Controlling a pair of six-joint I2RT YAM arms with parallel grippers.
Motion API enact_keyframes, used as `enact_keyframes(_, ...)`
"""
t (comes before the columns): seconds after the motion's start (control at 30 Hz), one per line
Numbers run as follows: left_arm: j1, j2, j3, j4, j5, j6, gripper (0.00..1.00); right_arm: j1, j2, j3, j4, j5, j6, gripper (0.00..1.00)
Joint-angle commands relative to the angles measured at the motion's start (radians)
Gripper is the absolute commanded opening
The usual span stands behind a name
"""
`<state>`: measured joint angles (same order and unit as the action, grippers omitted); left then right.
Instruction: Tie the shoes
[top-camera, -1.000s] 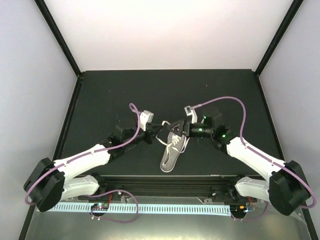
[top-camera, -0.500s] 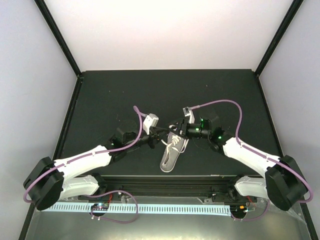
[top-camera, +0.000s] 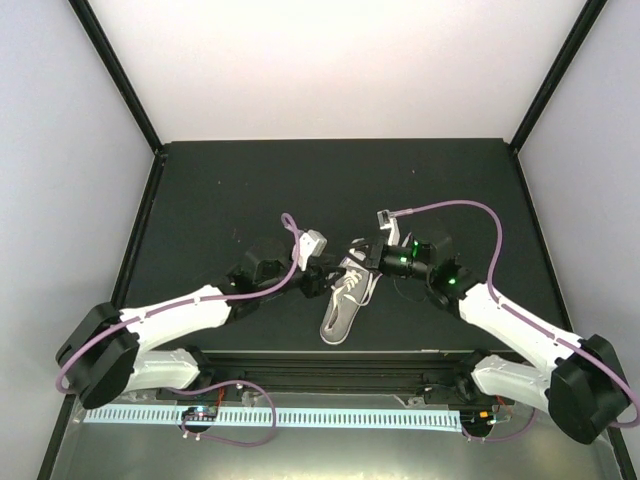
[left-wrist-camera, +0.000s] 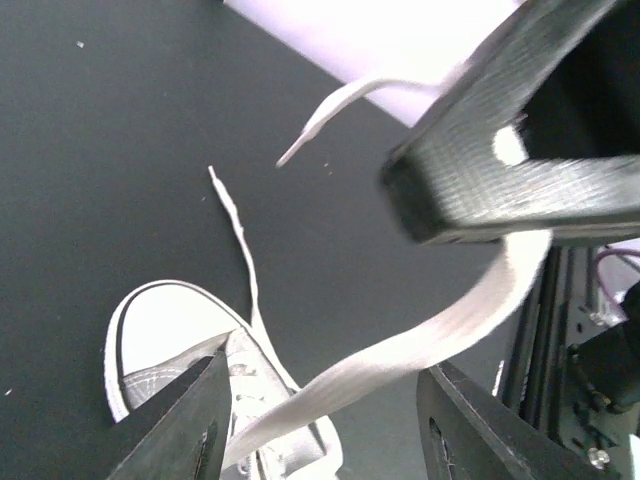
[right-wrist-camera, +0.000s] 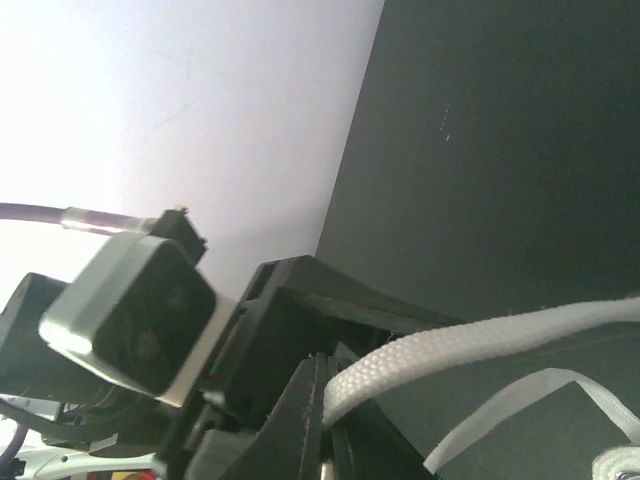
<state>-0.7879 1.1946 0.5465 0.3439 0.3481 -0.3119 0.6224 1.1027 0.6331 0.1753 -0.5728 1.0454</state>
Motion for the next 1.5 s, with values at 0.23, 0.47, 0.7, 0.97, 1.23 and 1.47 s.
enact_keyframes(0.23, -0.007, 0.094, 0.066, -0.021, -0.015, 0.074, 0.41, 0.004, -0.044, 0.027, -0.065, 0.047, -0.026, 0.02)
enact_keyframes(0.47, -0.007, 0.15, 0.063, 0.013, 0.015, 0.059, 0.34, 0.004, -0.045, 0.037, -0.073, 0.06, -0.028, 0.02)
enact_keyframes(0.7, -0.007, 0.168, 0.081, 0.045, 0.018, 0.053, 0.34, 0.003, -0.03, 0.042, -0.079, 0.056, -0.035, 0.02)
enact_keyframes(0.97, -0.007, 0.179, 0.098, 0.082, -0.024, 0.053, 0.71, 0.003, -0.023, 0.044, -0.079, 0.054, -0.033, 0.02)
enact_keyframes(1.23, -0.009, 0.163, 0.09, 0.18, -0.017, 0.05, 0.59, 0.002, -0.017, 0.046, -0.082, 0.071, -0.028, 0.02)
enact_keyframes(1.47, -0.009, 0.149, 0.068, 0.184, 0.003, 0.055, 0.02, 0.003, -0.015, 0.054, -0.1, 0.1, -0.04, 0.02)
